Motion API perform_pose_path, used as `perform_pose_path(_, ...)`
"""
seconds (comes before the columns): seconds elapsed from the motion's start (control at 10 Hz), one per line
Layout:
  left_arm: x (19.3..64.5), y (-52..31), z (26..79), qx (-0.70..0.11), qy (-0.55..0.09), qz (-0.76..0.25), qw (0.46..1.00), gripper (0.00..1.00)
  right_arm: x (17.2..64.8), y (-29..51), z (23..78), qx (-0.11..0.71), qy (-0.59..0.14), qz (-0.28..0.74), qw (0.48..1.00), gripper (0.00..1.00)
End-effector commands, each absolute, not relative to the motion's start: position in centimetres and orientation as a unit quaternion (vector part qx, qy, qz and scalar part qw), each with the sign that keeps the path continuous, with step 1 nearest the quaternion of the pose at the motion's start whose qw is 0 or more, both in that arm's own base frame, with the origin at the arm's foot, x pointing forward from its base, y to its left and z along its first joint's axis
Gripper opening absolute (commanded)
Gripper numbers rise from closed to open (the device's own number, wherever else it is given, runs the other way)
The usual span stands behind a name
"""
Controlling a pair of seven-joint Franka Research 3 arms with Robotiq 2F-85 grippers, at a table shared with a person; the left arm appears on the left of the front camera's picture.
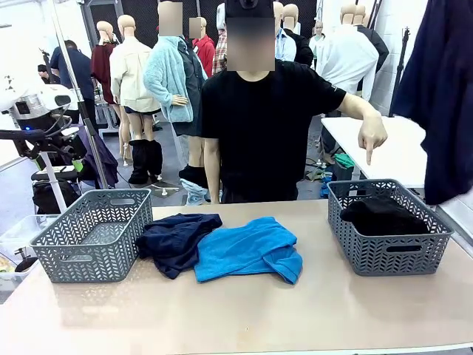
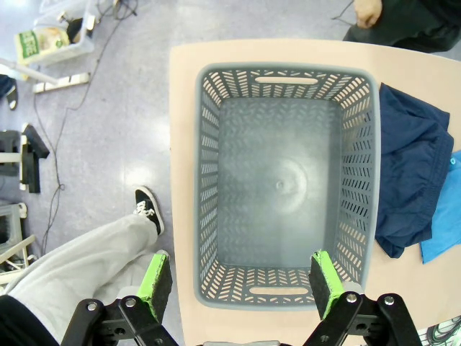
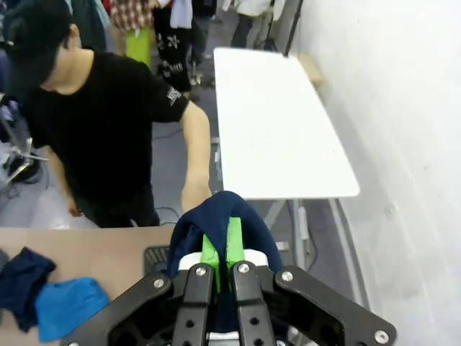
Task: Sort the tops and bottoms.
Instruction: Sort the clothes according to human instructions.
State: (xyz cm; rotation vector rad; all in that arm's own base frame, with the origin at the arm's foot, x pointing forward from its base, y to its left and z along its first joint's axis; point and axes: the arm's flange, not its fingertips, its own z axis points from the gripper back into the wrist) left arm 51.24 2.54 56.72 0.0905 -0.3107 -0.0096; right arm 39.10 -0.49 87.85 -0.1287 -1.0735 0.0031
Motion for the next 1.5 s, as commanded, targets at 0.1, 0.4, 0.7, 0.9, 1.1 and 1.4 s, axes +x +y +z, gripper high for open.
perform_pose_path(0.1, 51.3, 2.6, 56.8, 0.038, -0.158, 0.0, 0.987, 1.0, 40.6, -0.9, 84.6, -0.034, -0.534, -0.037, 0.844, 0.0)
perform_pose_path(0.4, 51.3, 2.6, 56.8, 0.038, -0.158, 0.0, 0.987, 1.0, 41.1, -1.3, 84.2, -0.004, -0.562, -0.083, 0.823, 0.0)
perform_pose_path(0.7, 51.3, 2.6, 56.8, 0.038, -0.158, 0.0, 0.987, 1.0, 43.6, 0.7, 80.2, -0.012, -0.516, -0.068, 0.854, 0.0)
perform_pose_path(0.9, 51.3, 2.6, 56.8, 0.038, -0.158, 0.0, 0.987, 1.0, 44.3, 3.1, 76.4, -0.016, -0.492, -0.061, 0.868, 0.0)
perform_pose_path(1.1, 51.3, 2.6, 56.8, 0.038, -0.158, 0.0, 0.987, 1.0, 43.9, 4.5, 73.4, -0.032, -0.477, -0.08, 0.875, 0.0)
perform_pose_path(1.4, 51.3, 2.6, 56.8, 0.038, -0.158, 0.0, 0.987, 1.0, 43.2, 5.0, 67.3, 0.006, -0.456, -0.085, 0.886, 0.0)
